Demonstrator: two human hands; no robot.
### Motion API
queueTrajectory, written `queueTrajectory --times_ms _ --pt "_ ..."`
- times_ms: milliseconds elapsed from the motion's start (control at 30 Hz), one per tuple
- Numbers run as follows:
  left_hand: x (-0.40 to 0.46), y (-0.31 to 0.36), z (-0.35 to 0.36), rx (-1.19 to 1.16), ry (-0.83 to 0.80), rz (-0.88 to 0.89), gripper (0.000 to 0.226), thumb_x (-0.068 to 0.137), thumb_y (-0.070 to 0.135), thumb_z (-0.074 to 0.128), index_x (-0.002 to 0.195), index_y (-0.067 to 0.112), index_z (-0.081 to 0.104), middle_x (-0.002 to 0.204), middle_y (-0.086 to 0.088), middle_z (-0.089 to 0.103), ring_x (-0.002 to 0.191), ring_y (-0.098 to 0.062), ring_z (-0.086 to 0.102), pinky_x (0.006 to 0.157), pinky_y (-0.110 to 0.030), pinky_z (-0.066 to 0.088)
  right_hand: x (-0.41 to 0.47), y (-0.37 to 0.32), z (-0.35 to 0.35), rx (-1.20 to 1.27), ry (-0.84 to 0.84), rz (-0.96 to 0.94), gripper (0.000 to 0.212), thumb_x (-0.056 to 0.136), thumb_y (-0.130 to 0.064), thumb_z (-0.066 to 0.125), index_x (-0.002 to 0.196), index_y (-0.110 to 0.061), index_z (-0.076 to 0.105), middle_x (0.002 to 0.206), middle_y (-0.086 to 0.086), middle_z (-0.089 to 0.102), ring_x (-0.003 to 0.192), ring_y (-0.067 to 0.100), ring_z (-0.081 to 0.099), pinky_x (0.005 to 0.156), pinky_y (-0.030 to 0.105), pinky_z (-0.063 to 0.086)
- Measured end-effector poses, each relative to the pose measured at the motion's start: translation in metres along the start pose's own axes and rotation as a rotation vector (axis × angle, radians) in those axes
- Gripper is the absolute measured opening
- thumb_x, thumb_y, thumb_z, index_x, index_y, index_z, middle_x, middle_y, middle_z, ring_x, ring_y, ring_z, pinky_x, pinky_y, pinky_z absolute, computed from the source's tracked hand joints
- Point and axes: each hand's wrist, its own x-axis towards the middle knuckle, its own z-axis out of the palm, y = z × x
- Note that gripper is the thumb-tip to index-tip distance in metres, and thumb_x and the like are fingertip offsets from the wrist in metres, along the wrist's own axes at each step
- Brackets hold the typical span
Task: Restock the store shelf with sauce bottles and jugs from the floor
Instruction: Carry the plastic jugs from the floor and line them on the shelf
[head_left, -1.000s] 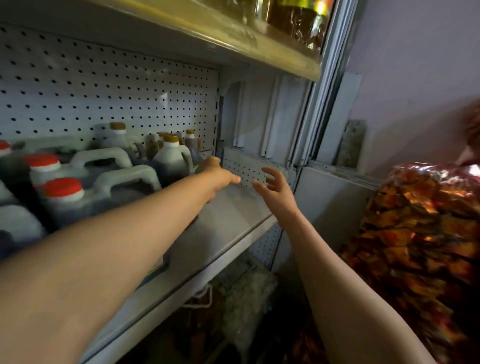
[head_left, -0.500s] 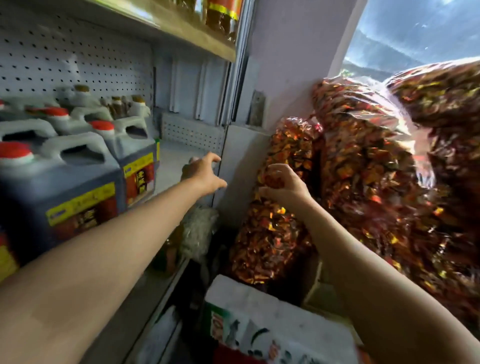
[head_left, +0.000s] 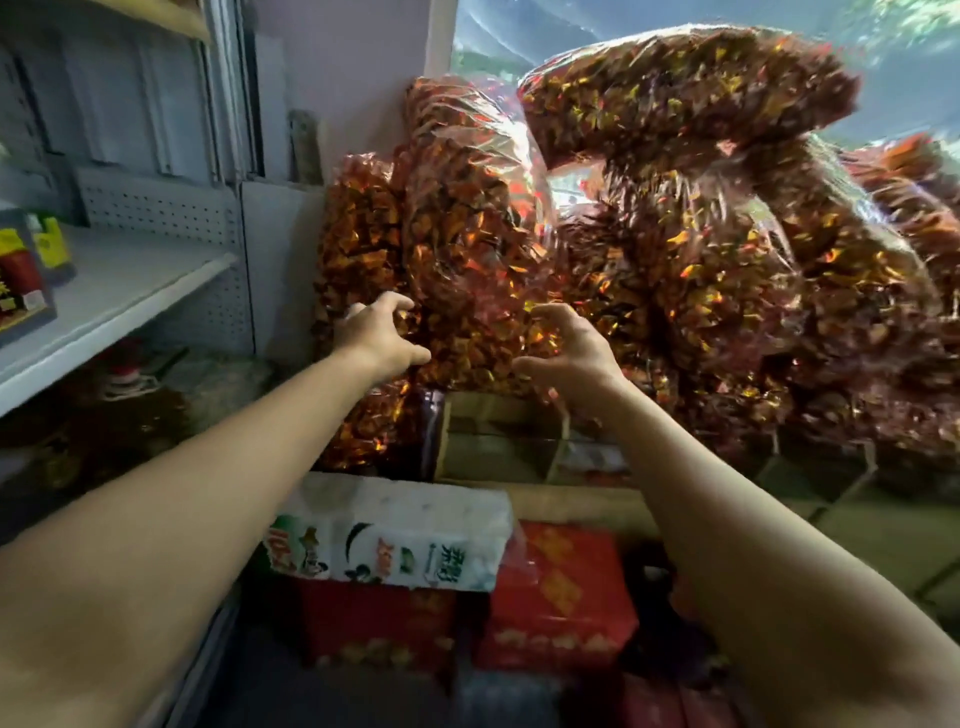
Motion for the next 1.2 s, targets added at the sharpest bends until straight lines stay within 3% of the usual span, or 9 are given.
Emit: queueTrajectory --times_ms 133,300,467,800,967,1067,1200 --pt "-0.059 0.086 0.102 -0.034 -0.081 0.045 0.07 0.073 0.035 0.085 0.136 0.031 0.052 0.137 -0.014 0.05 0.125 -0.03 0.051 0.103 -0.037 0.044 -0.068 0.095 -0.096 -0.107 0.031 0.076 0.077 0.068 -0.041 0.087 0.136 -0.032 0.054 0.131 0.005 0.058 0.123 0.021 0.054 0.106 0.036 0.046" --pt "-0.132 0.18 0.231 -0.063 -0.23 0.08 0.062 0.075 0.032 0.084 0.13 0.031 0.055 0.132 -0.013 0.052 0.121 -0.029 0.053 0.1 -0.038 0.047 -0.153 0.21 -0.2 -0.225 0.046 0.21 0.074 0.075 -0.037 0.086 0.14 -0.025 0.052 0.139 0.007 0.056 0.132 0.025 0.048 0.11 0.034 0.039" --pt "-0.181 0.238 0.325 -0.048 -0.366 0.138 0.061 0.077 0.031 0.083 0.131 0.03 0.055 0.124 -0.01 0.051 0.117 -0.027 0.052 0.093 -0.033 0.044 -0.22 0.302 -0.257 -0.209 0.05 0.391 0.072 0.076 -0.037 0.086 0.139 -0.027 0.052 0.139 0.006 0.055 0.131 0.024 0.049 0.112 0.037 0.042" --pt "-0.203 0.284 0.481 0.007 -0.664 0.275 0.059 0.08 0.029 0.081 0.132 0.026 0.054 0.131 -0.012 0.052 0.12 -0.028 0.053 0.089 -0.028 0.037 -0.304 0.431 -0.28 -0.131 0.122 0.732 0.07 0.079 -0.038 0.084 0.14 -0.028 0.05 0.142 0.006 0.051 0.136 0.026 0.044 0.109 0.04 0.041" --pt "-0.225 0.272 0.567 0.056 -0.821 0.262 0.06 0.078 0.03 0.082 0.132 0.026 0.055 0.125 -0.011 0.057 0.117 -0.029 0.056 0.092 -0.034 0.043 -0.345 0.494 -0.272 -0.132 0.116 0.9 0.071 0.082 -0.037 0.082 0.143 -0.028 0.047 0.145 0.006 0.049 0.138 0.026 0.042 0.104 0.037 0.042" --pt "-0.248 0.258 0.608 0.106 -0.924 0.243 0.061 0.079 0.032 0.081 0.133 0.028 0.053 0.128 -0.011 0.055 0.122 -0.029 0.051 0.091 -0.034 0.043 -0.377 0.528 -0.251 -0.097 0.089 0.999 0.07 0.083 -0.037 0.082 0.143 -0.028 0.047 0.144 0.006 0.05 0.137 0.026 0.043 0.088 0.027 0.041" --pt "-0.273 0.241 0.654 0.133 -1.009 0.201 0.059 0.081 0.033 0.081 0.133 0.029 0.052 0.129 -0.008 0.053 0.112 -0.025 0.054 0.084 -0.031 0.041 -0.421 0.565 -0.219 -0.03 0.042 1.127 0.072 0.082 -0.037 0.082 0.144 -0.028 0.047 0.143 0.005 0.051 0.137 0.026 0.044 0.094 0.031 0.04"
